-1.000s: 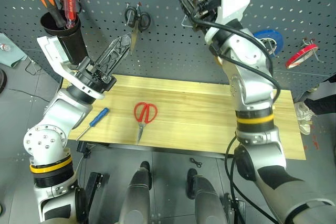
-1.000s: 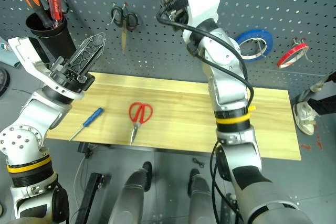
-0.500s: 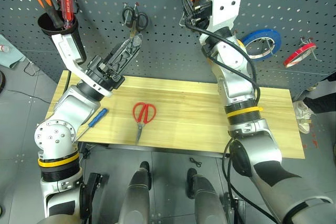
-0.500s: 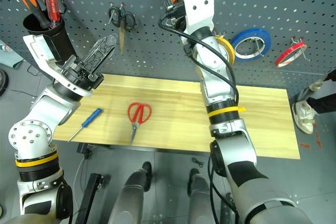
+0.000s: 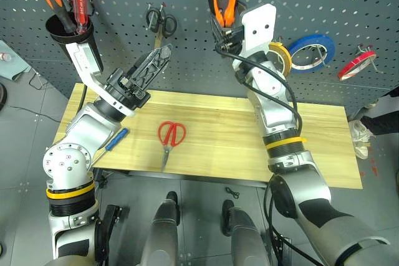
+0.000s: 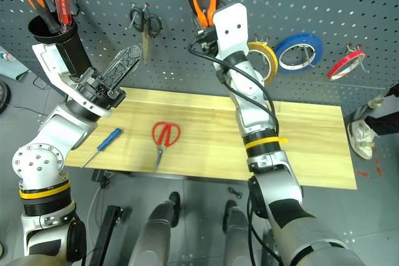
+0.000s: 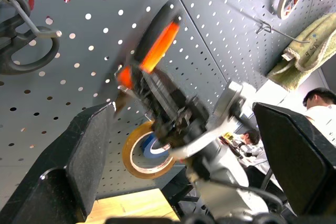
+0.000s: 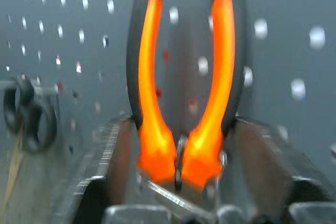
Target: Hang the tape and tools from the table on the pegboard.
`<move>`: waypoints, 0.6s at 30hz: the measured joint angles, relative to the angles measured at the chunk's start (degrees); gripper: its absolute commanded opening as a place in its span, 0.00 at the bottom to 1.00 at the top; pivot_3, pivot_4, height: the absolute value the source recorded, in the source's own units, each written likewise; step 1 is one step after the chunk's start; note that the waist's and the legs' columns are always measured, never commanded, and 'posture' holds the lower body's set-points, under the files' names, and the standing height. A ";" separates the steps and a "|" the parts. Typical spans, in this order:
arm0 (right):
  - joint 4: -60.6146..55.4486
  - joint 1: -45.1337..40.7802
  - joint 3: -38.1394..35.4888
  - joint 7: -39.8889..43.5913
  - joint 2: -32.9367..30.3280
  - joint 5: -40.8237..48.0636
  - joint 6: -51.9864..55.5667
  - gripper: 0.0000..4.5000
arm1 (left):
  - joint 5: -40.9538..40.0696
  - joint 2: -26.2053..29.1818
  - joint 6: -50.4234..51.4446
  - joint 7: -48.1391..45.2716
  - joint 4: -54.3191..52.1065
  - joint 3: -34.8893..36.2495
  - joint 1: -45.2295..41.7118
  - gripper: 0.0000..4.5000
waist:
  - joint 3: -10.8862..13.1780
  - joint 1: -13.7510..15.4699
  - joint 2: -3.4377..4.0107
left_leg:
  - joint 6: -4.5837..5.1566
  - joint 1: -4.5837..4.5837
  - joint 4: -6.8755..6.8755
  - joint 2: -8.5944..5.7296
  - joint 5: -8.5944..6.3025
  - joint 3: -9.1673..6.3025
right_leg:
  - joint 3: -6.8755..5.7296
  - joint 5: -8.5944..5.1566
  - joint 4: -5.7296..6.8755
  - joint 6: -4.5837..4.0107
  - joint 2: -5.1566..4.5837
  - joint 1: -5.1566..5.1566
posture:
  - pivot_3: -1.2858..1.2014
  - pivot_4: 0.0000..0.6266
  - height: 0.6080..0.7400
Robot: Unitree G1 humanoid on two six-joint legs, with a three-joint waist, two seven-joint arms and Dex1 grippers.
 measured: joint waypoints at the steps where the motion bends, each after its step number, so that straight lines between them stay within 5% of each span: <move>1: -0.77 0.19 0.00 0.50 -0.25 0.05 0.16 0.99 | 0.12 0.17 0.12 -0.13 -0.03 -0.18 0.22 1.00 | 0.00 -0.05 0.00 | 0.00 0.01 -0.01 0.00 0.00 0.00 | 0.00 0.00 0.00 0.00 0.01 0.00 | 0.60 0.59 1.00; 9: -20.23 12.62 0.74 9.62 -6.30 3.86 14.47 0.99 | 8.79 5.85 1.25 -1.07 -1.08 -1.76 10.37 1.00 | 0.00 -0.11 0.01 | 0.00 0.01 -0.02 0.01 0.00 0.00 | 0.00 -0.01 0.00 -0.01 0.01 0.00 | 0.58 0.61 1.00; 18: -42.84 27.85 1.32 23.66 -18.28 16.22 37.29 0.99 | 28.78 8.78 1.42 5.40 -1.60 -8.43 18.75 1.00 | 0.00 -0.16 0.01 | -0.03 0.03 0.04 0.15 0.00 0.00 | 0.01 -0.22 -0.05 0.07 0.07 -0.04 | 0.57 0.64 1.00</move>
